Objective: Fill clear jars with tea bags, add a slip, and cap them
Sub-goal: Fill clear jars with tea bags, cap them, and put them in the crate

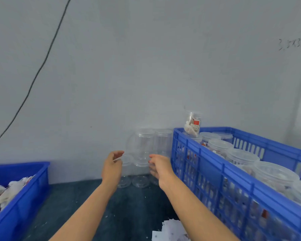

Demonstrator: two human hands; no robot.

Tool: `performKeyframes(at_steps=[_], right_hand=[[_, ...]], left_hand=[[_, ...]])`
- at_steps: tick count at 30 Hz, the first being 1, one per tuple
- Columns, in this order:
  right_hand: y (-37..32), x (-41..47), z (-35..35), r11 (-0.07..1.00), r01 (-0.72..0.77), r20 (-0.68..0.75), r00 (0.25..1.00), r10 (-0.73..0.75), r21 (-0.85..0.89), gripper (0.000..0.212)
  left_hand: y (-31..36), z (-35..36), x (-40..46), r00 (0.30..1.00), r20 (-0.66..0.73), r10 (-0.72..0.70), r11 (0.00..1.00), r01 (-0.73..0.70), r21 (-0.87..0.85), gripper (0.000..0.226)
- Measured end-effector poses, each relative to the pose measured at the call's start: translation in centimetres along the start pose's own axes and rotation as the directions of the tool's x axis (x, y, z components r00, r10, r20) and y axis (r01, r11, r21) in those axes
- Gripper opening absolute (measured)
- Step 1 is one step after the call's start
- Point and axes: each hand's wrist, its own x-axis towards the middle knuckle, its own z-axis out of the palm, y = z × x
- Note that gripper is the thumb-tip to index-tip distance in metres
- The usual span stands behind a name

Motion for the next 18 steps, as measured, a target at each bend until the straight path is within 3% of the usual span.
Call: performKeyframes(at_steps=[3, 7, 11, 18], right_hand=[[1.9, 2.3, 2.1, 0.982, -0.163, 0.048, 0.986, 0.159, 0.098, 0.04], [4.3, 4.9, 4.8, 0.965, -0.218, 0.107, 0.973, 0.204, 0.148, 0.033], [6.0, 6.8, 6.7, 0.961, -0.259, 0.119, 0.962, 0.248, 0.098, 0.014], [6.7, 8.2, 7.8, 0.971, -0.238, 0.147, 0.961, 0.236, -0.002, 0.019]], left_hand=[[-3.8, -1.8, 2.6, 0.999, -0.02, -0.043, 0.993, 0.045, 0.111, 0.036], [-7.7, -2.5, 4.7, 0.987, -0.015, -0.161, 0.962, 0.161, 0.222, 0.048], [-10.0, -2.1, 6.1, 0.957, 0.114, -0.268, 0.956, 0.25, 0.154, 0.085], [-12.2, -1.1, 7.4, 0.935, 0.237, -0.265, 0.96, 0.233, 0.157, 0.089]])
